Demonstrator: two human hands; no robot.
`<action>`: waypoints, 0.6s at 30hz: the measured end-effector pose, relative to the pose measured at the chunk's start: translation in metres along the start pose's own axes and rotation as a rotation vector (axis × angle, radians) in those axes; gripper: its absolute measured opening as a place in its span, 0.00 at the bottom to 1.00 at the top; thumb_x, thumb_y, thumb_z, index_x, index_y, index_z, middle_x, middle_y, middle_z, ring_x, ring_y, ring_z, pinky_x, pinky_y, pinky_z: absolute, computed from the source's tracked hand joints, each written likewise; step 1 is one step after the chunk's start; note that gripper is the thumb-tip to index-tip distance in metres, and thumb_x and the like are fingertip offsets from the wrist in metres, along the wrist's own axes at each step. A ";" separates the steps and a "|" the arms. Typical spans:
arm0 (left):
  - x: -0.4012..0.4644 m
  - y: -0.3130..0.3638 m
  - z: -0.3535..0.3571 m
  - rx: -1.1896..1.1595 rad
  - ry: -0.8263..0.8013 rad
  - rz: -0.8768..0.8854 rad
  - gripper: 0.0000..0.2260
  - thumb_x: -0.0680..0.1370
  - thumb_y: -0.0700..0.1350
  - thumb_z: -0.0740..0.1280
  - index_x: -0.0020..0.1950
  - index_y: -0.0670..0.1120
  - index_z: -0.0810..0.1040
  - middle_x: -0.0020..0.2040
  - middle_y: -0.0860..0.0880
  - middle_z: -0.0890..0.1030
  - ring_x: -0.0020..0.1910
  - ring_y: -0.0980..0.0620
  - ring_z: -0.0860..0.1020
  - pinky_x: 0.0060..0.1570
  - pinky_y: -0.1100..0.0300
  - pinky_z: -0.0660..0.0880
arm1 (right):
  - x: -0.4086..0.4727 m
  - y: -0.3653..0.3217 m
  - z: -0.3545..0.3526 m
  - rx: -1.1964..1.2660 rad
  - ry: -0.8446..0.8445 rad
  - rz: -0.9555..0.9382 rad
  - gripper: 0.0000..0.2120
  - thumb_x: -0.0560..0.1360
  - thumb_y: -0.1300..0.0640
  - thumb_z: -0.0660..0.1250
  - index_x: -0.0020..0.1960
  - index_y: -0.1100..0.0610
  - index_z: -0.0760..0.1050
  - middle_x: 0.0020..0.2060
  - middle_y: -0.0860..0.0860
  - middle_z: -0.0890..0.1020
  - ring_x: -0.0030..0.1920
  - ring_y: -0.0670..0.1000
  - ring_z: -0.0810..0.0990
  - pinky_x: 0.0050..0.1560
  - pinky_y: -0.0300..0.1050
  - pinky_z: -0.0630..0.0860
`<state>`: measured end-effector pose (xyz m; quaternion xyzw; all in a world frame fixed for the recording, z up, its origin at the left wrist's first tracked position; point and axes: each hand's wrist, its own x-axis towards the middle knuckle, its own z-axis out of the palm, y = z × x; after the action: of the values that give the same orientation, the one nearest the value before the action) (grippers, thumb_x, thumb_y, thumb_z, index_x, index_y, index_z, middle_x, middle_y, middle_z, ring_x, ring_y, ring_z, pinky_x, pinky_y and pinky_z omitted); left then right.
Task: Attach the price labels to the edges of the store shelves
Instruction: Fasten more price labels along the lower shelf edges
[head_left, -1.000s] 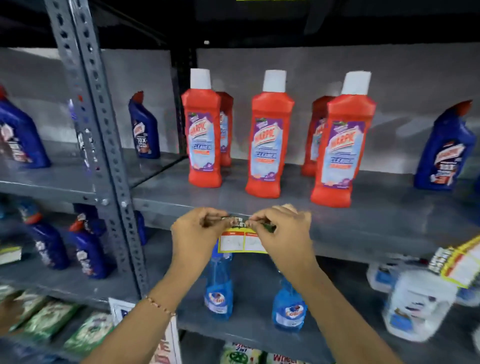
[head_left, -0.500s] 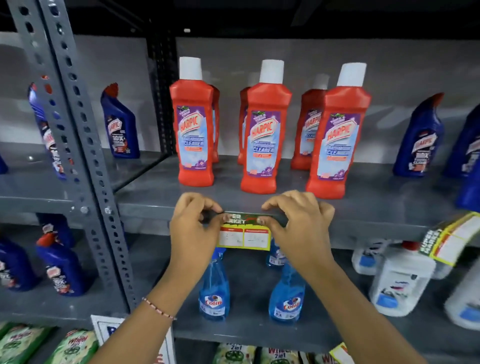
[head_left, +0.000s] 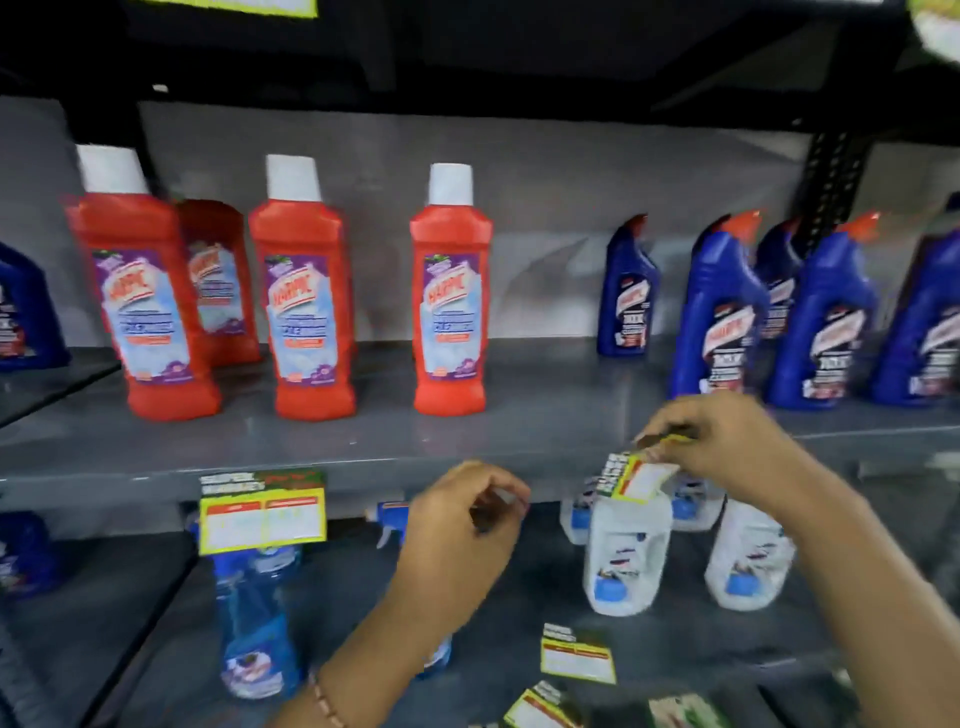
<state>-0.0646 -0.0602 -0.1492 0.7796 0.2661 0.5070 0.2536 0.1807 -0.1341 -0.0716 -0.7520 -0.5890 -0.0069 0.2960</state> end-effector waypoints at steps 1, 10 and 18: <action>-0.001 0.007 0.018 -0.013 -0.040 -0.055 0.10 0.70 0.35 0.73 0.41 0.50 0.81 0.38 0.55 0.82 0.38 0.58 0.80 0.40 0.70 0.75 | -0.005 0.002 -0.001 0.059 -0.048 -0.051 0.07 0.63 0.58 0.79 0.40 0.53 0.85 0.38 0.51 0.87 0.42 0.52 0.84 0.49 0.53 0.78; 0.025 0.090 0.163 -0.324 -0.231 -0.261 0.07 0.77 0.44 0.68 0.51 0.49 0.84 0.46 0.52 0.87 0.46 0.57 0.84 0.48 0.60 0.81 | -0.066 0.120 -0.036 0.558 0.185 0.080 0.05 0.72 0.58 0.72 0.39 0.56 0.79 0.33 0.52 0.86 0.37 0.58 0.84 0.37 0.53 0.78; 0.060 0.136 0.283 -0.014 -0.170 -0.115 0.06 0.71 0.39 0.74 0.46 0.48 0.85 0.36 0.59 0.83 0.35 0.72 0.78 0.39 0.79 0.73 | -0.061 0.217 -0.061 0.703 0.368 0.143 0.07 0.69 0.62 0.75 0.40 0.51 0.82 0.36 0.48 0.86 0.39 0.46 0.84 0.43 0.46 0.80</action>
<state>0.2397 -0.1548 -0.1203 0.8014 0.2843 0.4256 0.3095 0.3762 -0.2440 -0.1377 -0.6300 -0.4389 0.0809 0.6355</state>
